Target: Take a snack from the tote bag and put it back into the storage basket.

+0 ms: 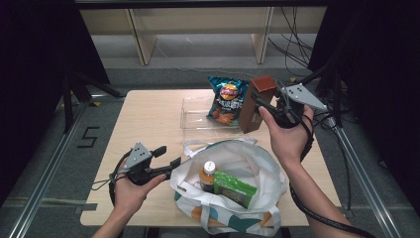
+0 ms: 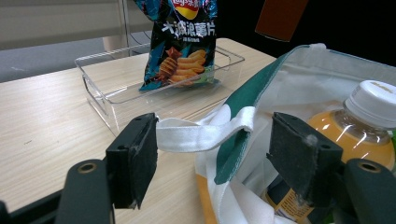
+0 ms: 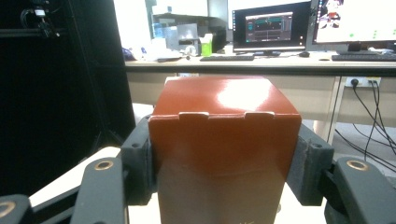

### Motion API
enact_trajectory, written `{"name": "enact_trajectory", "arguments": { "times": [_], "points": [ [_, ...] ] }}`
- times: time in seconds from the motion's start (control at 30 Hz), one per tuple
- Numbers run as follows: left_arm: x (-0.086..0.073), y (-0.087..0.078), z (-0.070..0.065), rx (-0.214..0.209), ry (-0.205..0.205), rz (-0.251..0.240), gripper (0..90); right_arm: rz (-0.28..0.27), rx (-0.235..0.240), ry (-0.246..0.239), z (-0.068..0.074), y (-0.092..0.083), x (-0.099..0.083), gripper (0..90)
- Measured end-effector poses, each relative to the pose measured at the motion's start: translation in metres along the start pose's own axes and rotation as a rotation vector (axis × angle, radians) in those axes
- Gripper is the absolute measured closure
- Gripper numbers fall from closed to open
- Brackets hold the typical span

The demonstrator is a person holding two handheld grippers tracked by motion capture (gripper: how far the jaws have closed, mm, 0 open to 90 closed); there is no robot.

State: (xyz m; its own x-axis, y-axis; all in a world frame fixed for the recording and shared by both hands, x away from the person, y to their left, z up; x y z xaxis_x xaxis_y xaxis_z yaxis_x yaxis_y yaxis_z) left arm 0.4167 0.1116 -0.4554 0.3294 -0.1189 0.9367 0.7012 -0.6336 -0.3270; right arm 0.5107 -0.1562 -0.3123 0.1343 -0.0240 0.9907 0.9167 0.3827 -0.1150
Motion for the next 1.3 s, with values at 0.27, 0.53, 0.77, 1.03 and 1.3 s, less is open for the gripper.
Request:
{"name": "enact_trajectory", "arguments": {
  "times": [0.27, 0.53, 0.77, 1.03, 1.3],
  "points": [
    [0.000, 0.000, 0.000, 0.000, 0.009, -0.001, 32.0, 0.008, -0.003, -0.013, -0.001, 0.007, -0.001, 39.1],
    [-0.002, 0.000, 0.000, -0.006, 0.011, 0.002, 32.0, 0.024, -0.005, -0.002, -0.001, 0.015, -0.003, 39.1],
    [-0.001, -0.001, 0.002, 0.000, 0.013, 0.001, 32.0, 0.022, -0.024, 0.004, -0.004, 0.022, -0.003, 39.1],
    [0.000, -0.002, 0.002, -0.005, 0.008, -0.005, 32.1, 0.013, -0.024, 0.002, -0.005, 0.032, -0.002, 39.1],
    [-0.001, -0.003, 0.002, 0.003, 0.011, 0.003, 32.0, 0.013, -0.032, -0.002, -0.006, 0.038, 0.001, 39.1]
  ]
}}
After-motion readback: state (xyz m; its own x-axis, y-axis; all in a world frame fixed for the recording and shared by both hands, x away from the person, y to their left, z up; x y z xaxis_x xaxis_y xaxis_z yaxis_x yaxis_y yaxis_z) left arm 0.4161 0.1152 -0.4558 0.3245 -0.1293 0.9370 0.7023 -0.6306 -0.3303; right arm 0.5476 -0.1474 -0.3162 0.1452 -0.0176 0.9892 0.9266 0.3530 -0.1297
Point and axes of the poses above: each handheld gripper's, and its own axes: y roughly forward along the jaws, x roughly out of its top, z roughly to its left, the point moved 10 cm from there along y, roughly forward along the jaws, and after that the axes turned 1 degree about z, right-handed, at the moved point
